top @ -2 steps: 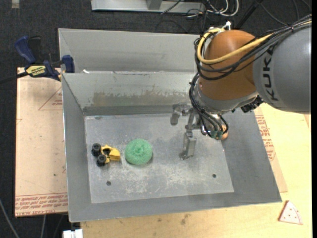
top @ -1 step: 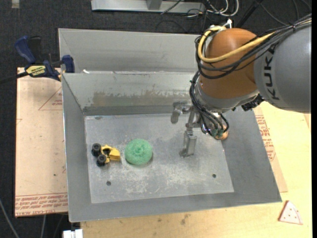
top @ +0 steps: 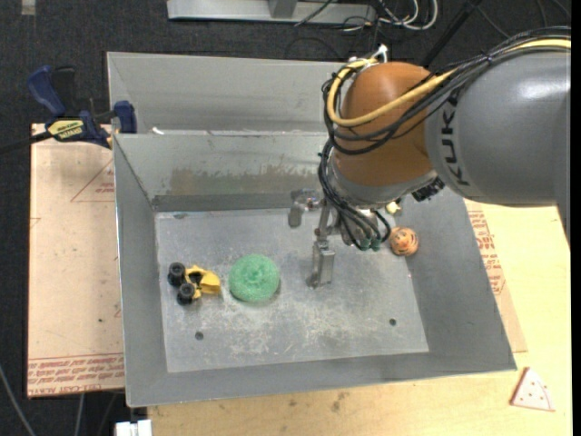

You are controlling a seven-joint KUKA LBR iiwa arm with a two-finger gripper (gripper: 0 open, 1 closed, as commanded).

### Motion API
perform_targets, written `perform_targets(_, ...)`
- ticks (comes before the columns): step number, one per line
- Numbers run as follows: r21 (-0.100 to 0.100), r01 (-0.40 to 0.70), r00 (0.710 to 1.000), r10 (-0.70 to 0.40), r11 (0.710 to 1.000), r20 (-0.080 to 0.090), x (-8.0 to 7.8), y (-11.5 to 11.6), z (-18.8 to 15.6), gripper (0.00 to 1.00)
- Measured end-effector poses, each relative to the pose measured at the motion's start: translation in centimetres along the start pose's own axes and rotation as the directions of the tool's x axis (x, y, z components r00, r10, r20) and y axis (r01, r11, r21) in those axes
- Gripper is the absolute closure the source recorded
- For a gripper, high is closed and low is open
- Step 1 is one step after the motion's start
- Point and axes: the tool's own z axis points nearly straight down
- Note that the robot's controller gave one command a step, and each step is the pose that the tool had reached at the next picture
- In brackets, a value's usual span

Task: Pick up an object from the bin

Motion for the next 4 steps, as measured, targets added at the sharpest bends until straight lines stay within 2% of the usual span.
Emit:
perform_targets(1, -0.002, 0.031, 1.0, -0.031, 1.0, -0.003, -0.7, 2.8, 6.0, 0.0)
perform_targets(2, 0.0, 0.059, 0.998, -0.059, 0.998, -0.01, -0.1, 7.9, 9.4, 0.0)
perform_targets(3, -0.003, -0.052, 0.999, 0.052, 0.999, -0.008, -2.2, 11.6, 10.0, 0.0)
perform_targets(4, 0.0, -0.227, 0.974, 0.227, 0.974, -0.008, -1.5, 10.4, 10.3, 0.0)
